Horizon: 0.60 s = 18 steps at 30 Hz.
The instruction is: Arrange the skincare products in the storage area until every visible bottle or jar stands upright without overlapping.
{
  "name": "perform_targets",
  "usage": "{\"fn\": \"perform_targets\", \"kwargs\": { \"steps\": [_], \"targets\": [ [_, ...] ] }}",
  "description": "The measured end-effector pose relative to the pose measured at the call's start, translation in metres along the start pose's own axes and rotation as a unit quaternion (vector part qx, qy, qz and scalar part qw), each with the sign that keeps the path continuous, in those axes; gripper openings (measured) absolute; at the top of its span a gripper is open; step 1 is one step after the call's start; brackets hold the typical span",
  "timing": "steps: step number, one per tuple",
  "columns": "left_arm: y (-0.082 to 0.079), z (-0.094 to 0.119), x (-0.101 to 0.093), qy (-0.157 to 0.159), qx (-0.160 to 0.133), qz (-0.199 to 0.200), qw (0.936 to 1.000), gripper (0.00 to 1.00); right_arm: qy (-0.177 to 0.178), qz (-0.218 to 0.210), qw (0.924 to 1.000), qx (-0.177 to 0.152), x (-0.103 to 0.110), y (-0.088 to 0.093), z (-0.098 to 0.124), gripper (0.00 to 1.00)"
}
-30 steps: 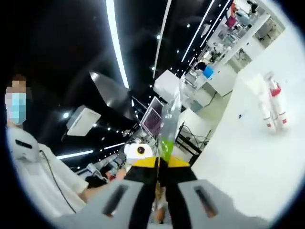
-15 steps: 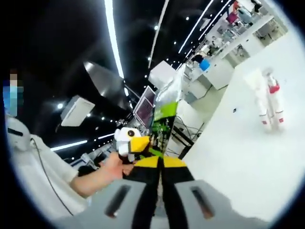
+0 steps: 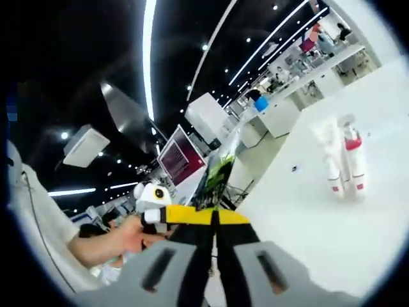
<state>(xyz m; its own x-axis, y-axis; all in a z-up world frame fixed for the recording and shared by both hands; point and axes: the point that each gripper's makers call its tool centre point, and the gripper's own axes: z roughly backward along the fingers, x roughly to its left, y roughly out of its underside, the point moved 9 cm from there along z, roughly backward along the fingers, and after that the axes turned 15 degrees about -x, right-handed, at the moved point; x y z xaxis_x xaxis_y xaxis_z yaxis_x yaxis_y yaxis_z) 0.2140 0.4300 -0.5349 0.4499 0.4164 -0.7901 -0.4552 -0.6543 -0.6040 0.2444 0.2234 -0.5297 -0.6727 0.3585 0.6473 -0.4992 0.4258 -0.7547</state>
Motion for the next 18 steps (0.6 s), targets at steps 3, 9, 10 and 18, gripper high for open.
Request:
{"fn": "perform_targets", "kwargs": {
  "steps": [3,9,10,18],
  "targets": [
    [-0.002,-0.007,0.010,-0.017,0.003,-0.009,0.9998,0.01,0.007,-0.008,0.9999,-0.001,-0.009,0.002,-0.006,0.00],
    [-0.008,-0.023,0.026,-0.038,0.016,-0.022,0.9989,0.00,0.028,-0.009,0.9996,0.000,-0.028,0.003,-0.018,0.00],
    [-0.010,-0.026,0.029,-0.040,0.019,-0.027,0.9986,0.00,0.032,-0.012,0.9994,-0.001,-0.032,0.003,-0.019,0.00],
    [-0.021,-0.048,0.061,-0.069,0.045,-0.047,0.9955,0.00,0.065,-0.049,0.9967,0.003,-0.062,0.009,-0.041,0.00]
  ]
}}
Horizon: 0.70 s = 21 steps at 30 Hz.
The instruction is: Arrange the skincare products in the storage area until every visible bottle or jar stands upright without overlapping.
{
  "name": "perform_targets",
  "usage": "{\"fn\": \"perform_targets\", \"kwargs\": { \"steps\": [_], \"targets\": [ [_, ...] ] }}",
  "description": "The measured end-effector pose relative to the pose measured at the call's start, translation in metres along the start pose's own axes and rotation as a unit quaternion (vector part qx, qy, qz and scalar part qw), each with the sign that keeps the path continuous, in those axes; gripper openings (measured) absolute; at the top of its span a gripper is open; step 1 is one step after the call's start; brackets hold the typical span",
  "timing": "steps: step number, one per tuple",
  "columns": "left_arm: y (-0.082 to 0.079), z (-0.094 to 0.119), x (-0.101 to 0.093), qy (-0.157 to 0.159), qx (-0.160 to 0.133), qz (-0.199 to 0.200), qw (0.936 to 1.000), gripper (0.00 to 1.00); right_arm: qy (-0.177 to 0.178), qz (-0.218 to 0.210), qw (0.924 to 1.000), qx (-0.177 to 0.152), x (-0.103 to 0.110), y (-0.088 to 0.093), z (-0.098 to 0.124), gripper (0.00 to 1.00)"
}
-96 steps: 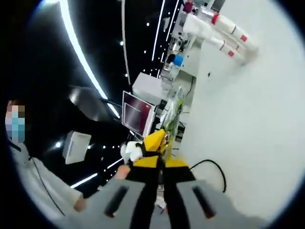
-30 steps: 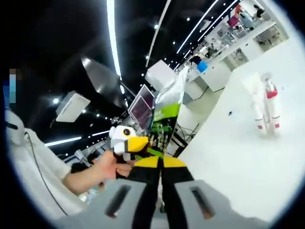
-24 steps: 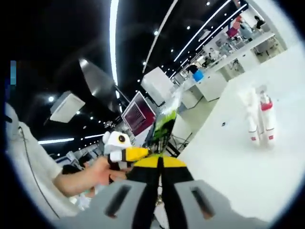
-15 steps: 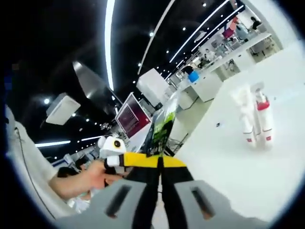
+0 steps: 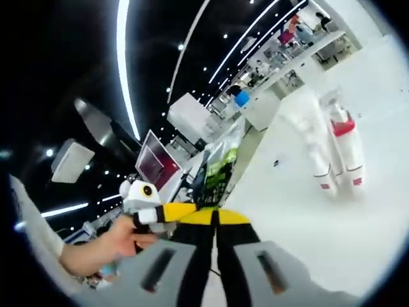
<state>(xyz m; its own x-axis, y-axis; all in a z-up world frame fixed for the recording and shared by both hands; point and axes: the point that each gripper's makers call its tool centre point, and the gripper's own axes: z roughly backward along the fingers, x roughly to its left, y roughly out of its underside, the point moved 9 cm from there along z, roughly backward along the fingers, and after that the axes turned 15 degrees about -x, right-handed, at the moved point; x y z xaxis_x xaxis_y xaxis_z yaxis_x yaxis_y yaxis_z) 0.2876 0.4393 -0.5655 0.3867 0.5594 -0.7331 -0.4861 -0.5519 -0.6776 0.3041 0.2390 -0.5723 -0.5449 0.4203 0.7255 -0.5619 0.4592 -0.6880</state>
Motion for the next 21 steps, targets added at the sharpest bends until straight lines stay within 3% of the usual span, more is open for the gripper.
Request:
{"fn": "perform_targets", "kwargs": {
  "steps": [14,21],
  "targets": [
    [0.001,-0.034,0.052,-0.034,0.054,-0.007,0.9979,0.00,0.058,-0.024,0.9978,0.020,-0.051,0.016,-0.034,0.01],
    [0.012,-0.050,0.077,-0.048,0.078,-0.004,0.9958,0.00,0.089,-0.035,0.9949,0.031,-0.078,0.028,-0.040,0.01]
  ]
}}
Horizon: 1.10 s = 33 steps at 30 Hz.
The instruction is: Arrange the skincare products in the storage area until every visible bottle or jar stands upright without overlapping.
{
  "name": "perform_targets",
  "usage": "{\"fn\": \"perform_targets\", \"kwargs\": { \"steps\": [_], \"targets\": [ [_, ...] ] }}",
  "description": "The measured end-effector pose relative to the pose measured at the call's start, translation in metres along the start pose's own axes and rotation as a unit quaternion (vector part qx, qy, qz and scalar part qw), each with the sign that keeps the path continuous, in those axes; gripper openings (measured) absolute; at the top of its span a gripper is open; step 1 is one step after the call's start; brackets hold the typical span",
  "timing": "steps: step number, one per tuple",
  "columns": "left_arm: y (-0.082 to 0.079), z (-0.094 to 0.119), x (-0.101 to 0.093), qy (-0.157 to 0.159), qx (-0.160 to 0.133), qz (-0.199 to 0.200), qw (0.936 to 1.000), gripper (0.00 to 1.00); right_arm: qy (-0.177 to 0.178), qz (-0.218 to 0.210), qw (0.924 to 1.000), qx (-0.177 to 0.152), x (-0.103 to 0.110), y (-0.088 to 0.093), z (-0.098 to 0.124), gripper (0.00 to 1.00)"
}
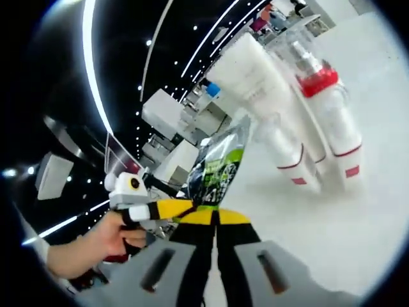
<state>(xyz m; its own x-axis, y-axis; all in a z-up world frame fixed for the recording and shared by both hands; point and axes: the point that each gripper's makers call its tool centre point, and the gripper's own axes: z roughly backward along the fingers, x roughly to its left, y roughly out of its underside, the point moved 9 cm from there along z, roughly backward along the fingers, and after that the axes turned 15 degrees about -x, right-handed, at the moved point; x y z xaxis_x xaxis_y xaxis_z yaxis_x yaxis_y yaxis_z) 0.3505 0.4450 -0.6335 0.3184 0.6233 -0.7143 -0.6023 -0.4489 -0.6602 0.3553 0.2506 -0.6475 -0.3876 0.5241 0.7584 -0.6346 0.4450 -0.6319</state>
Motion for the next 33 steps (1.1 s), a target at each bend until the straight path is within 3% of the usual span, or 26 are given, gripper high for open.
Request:
{"fn": "perform_targets", "kwargs": {
  "steps": [16,26,33],
  "targets": [
    [0.023,-0.034,0.040,-0.032,0.031,0.019,0.9988,0.01,0.054,-0.040,0.9977,0.013,-0.046,0.020,-0.016,0.01],
    [0.032,-0.041,0.048,-0.047,0.043,0.016,0.9978,0.01,0.078,-0.045,0.9955,0.029,-0.058,0.028,-0.020,0.02],
    [0.036,-0.044,0.053,-0.072,0.038,0.017,0.9965,0.06,0.104,-0.042,0.9935,0.019,-0.062,0.030,-0.020,0.05]
  ]
}}
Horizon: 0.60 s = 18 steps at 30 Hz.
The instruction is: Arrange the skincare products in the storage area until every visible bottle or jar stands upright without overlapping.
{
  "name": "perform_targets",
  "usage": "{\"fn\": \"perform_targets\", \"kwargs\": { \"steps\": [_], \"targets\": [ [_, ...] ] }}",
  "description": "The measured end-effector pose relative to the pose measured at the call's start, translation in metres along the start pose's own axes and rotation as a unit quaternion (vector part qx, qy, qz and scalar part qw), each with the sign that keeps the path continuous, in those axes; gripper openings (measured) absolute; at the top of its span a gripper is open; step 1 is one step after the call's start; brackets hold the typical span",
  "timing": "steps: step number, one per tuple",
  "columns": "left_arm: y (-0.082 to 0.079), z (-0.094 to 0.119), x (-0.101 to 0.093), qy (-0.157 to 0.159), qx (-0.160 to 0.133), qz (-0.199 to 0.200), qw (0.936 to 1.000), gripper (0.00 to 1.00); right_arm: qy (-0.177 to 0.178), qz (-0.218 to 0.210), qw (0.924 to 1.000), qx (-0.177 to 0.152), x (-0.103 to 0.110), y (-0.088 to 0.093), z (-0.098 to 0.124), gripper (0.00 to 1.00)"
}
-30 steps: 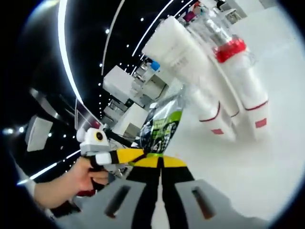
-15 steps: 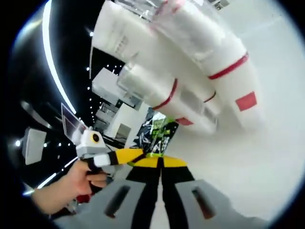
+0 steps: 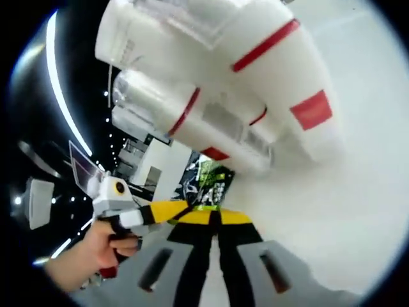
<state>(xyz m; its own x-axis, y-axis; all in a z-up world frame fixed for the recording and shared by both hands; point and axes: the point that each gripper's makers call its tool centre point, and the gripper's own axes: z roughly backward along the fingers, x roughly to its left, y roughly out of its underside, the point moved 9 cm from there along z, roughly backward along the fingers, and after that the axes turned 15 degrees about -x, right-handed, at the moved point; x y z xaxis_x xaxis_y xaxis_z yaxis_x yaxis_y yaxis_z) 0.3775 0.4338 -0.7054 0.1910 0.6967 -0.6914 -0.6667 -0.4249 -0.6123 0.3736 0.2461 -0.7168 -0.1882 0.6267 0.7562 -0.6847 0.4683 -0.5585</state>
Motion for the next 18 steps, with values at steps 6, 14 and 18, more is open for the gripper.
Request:
{"fn": "perform_targets", "kwargs": {
  "steps": [6,14,18],
  "targets": [
    [-0.004,0.005,-0.002,-0.018,-0.009,0.000,0.9998,0.15,0.000,-0.014,0.9999,0.000,0.001,-0.002,0.006,0.09],
    [-0.009,0.027,-0.010,-0.046,-0.019,-0.025,0.9984,0.29,0.007,0.033,0.9994,-0.009,0.008,-0.008,0.023,0.26],
    [-0.016,0.044,-0.022,-0.045,-0.050,-0.023,0.9975,0.28,0.001,0.036,0.9992,-0.020,0.019,-0.012,0.051,0.27]
  ]
}}
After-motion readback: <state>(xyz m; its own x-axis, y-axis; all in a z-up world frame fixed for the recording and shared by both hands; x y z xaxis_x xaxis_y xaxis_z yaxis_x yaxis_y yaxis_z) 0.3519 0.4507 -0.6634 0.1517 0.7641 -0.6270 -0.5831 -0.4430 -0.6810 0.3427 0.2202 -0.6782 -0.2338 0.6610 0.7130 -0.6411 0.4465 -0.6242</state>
